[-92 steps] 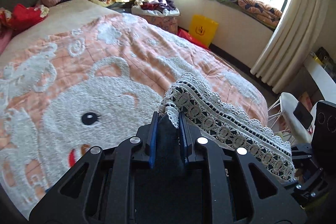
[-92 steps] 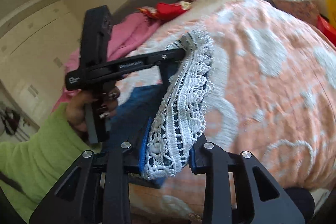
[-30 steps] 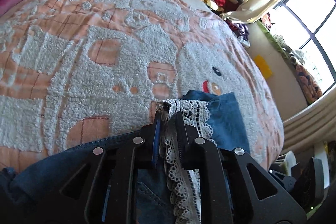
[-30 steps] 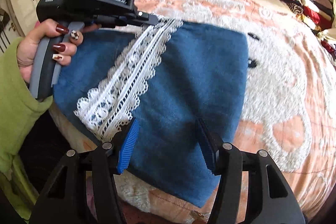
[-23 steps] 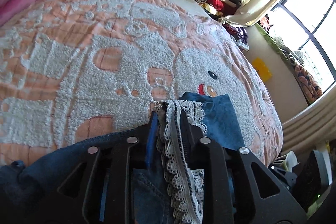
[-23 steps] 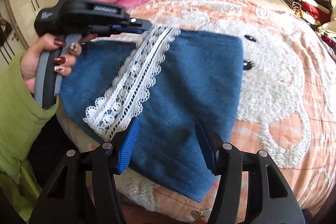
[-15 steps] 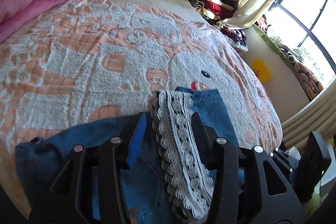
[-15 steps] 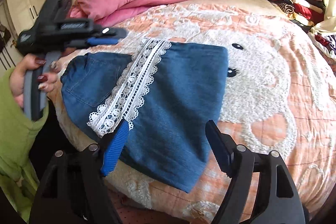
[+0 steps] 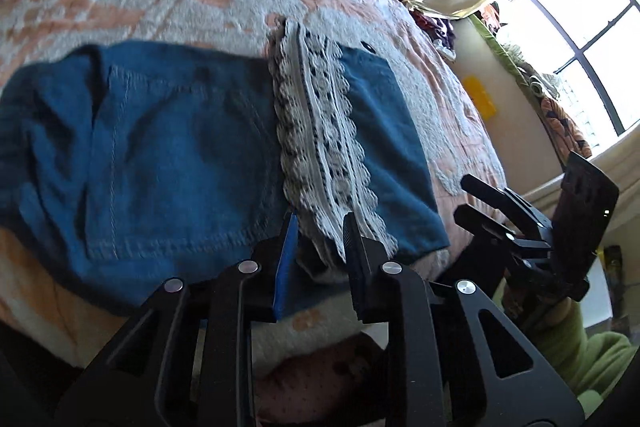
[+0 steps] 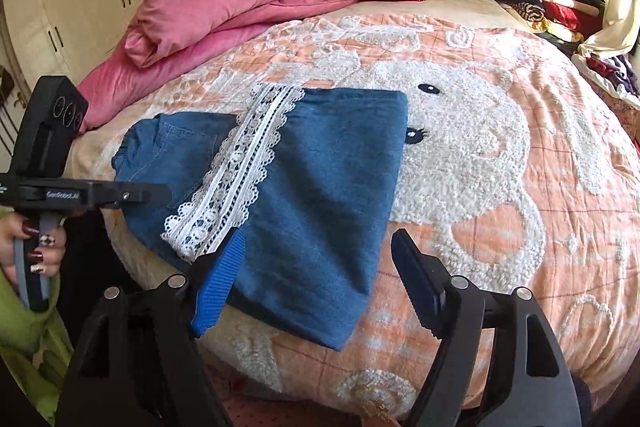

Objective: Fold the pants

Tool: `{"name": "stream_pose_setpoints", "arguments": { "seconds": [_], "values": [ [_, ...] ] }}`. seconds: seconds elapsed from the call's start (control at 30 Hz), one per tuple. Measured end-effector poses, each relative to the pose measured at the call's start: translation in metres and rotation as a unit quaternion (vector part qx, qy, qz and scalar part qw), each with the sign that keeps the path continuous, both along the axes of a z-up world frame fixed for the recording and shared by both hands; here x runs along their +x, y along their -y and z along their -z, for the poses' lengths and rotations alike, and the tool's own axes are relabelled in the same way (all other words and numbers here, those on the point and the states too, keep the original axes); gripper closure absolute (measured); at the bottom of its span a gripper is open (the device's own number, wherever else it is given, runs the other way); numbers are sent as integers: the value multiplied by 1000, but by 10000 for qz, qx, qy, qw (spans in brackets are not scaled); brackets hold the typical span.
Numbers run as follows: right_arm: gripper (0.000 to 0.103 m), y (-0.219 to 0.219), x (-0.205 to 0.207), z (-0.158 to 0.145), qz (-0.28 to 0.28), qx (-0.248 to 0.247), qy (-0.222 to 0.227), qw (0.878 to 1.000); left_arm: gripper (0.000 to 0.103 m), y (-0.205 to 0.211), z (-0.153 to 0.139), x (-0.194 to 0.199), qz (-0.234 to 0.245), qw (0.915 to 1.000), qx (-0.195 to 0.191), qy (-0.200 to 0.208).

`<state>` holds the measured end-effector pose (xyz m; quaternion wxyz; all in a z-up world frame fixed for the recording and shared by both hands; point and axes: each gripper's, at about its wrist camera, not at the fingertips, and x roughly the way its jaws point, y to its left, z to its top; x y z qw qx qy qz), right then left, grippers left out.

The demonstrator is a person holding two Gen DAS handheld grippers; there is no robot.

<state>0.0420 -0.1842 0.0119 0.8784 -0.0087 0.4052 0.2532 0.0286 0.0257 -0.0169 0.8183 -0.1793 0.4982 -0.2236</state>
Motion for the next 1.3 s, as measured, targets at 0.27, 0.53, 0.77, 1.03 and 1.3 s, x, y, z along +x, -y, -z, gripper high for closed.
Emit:
{"name": "stream_pose_setpoints", "arguments": {
  "seconds": [0.27,0.53,0.77,1.03,1.3],
  "values": [
    [28,-6,-6,3,-83,-60,-14,9999,67,4,17,2,-142,9986,-246,-451],
    [28,-13,-5,14,-189,-147,-166,9996,97,19,20,2,-110,9990,-160,-406],
    [29,-32,-4,-2,-522,-231,88,9983,97,19,8,-13,25,9994,297,-145],
    [33,-48,4,25,-619,-611,-193,9960,91,33,16,-10,101,9956,930,1],
    [33,-37,11,46,-371,-774,-446,9953,87,35,19,-9,118,9946,1032,30]
  ]
}}
